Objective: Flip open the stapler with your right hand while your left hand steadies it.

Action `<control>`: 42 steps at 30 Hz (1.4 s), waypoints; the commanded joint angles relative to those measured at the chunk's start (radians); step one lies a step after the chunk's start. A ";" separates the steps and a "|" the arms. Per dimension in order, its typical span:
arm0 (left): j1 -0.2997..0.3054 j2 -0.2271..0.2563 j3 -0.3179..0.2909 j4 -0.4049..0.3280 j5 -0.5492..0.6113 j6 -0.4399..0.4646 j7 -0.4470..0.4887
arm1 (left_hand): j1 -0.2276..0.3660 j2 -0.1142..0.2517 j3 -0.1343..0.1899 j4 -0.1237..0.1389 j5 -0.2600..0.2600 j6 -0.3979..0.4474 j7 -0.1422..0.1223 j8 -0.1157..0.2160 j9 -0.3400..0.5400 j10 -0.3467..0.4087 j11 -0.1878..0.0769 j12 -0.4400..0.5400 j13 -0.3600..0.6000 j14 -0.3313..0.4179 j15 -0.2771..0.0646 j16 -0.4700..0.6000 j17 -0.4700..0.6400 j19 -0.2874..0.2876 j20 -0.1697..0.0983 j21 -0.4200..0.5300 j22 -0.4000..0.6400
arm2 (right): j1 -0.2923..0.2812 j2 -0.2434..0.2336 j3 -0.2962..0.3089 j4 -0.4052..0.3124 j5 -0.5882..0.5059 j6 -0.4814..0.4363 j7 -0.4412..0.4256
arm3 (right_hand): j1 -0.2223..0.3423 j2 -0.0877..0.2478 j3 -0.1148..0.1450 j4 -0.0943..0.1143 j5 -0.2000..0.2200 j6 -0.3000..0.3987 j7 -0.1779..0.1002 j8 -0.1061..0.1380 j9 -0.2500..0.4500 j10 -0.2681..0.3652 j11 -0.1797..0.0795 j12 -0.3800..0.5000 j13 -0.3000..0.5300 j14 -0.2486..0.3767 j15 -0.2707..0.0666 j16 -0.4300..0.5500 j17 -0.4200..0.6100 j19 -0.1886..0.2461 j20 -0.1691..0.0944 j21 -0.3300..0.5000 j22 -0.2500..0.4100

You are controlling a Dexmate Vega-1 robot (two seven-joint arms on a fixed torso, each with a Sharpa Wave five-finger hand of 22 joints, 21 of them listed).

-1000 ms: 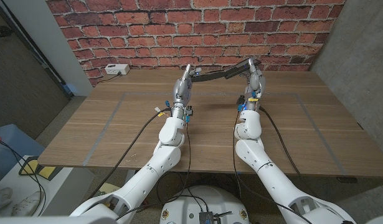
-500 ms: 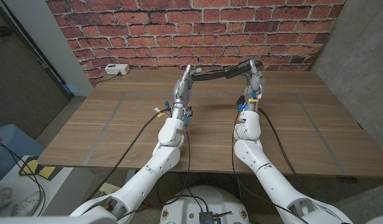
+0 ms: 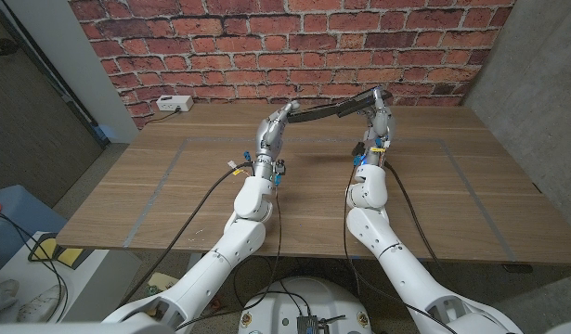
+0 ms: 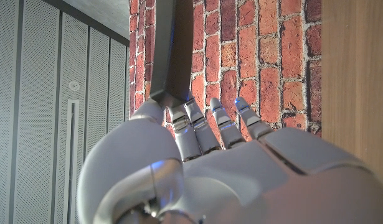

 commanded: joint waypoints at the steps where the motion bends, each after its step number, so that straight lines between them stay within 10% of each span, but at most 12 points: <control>1: 0.008 0.014 0.000 -0.017 0.014 0.022 0.025 | 0.045 0.004 0.027 -0.007 0.006 -0.015 -0.006 0.001 0.008 -0.011 -0.005 -0.004 0.005 -0.009 -0.117 0.007 0.008 0.002 0.011 -0.002 0.003 | 0.002 0.014 -0.005 0.000 0.035 -0.001 0.022 | -0.004 0.011 0.239 0.117 0.005 0.013 -0.018 0.004 0.003 0.052 -0.055 0.005 0.004 -0.002 -0.075 0.000 -0.004 -0.001 -0.157 -0.004 0.002; 42: 0.013 0.029 -0.010 0.005 -0.043 0.005 -0.031 | 0.105 -0.037 0.009 0.017 0.004 -0.097 -0.024 -0.030 0.033 -0.071 -0.001 -0.001 0.020 -0.034 -0.113 0.021 0.032 -0.003 0.007 0.003 0.005 | -0.014 0.049 -0.018 -0.010 -0.023 0.005 -0.041 | -0.010 0.011 0.246 0.117 0.006 0.015 -0.017 0.003 0.001 0.056 -0.054 0.004 0.003 0.001 -0.074 0.002 0.002 -0.003 -0.157 -0.004 0.003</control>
